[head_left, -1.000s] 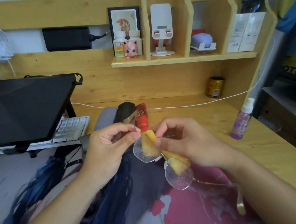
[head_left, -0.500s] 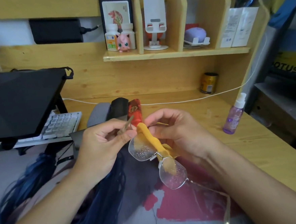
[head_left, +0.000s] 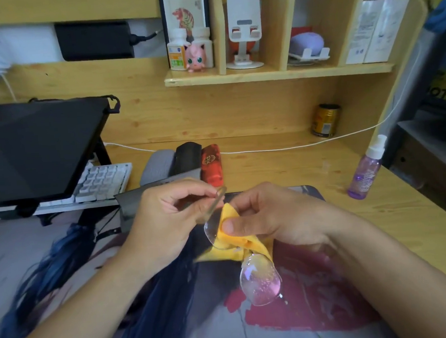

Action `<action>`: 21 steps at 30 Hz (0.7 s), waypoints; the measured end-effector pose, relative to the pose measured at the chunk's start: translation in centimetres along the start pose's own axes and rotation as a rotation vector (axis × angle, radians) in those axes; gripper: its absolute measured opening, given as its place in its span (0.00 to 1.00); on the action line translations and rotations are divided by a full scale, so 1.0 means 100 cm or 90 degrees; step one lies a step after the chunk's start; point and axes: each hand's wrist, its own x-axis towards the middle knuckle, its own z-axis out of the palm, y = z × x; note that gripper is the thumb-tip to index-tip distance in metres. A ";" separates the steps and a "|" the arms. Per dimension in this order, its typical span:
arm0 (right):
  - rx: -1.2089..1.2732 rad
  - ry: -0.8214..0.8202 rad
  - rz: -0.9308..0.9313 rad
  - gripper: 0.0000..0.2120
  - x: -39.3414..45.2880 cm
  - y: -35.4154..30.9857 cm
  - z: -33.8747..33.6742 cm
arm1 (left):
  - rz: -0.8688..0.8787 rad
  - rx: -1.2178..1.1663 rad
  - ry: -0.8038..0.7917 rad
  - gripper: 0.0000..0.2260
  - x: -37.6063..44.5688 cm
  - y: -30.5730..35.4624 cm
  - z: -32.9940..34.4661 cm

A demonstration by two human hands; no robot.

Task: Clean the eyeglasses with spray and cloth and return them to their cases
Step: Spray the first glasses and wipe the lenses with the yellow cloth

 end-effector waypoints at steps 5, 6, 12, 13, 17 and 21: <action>0.072 -0.114 0.023 0.08 0.000 0.004 0.002 | -0.033 -0.025 -0.047 0.03 0.000 0.000 0.001; 0.103 -0.144 0.028 0.11 0.001 0.004 0.001 | -0.042 -0.035 -0.049 0.03 0.000 0.000 0.001; 0.161 -0.203 0.061 0.17 0.003 0.008 0.002 | -0.018 -0.015 -0.050 0.02 0.001 0.001 -0.002; 0.151 -0.201 0.060 0.15 0.004 0.009 0.002 | -0.015 -0.013 -0.061 0.01 0.001 0.002 -0.002; 0.167 -0.216 0.048 0.13 0.001 0.007 0.004 | -0.011 -0.036 -0.083 0.01 -0.001 0.005 0.000; 0.203 -0.228 0.054 0.15 0.002 0.009 0.003 | -0.026 -0.062 -0.086 0.05 -0.002 0.004 0.001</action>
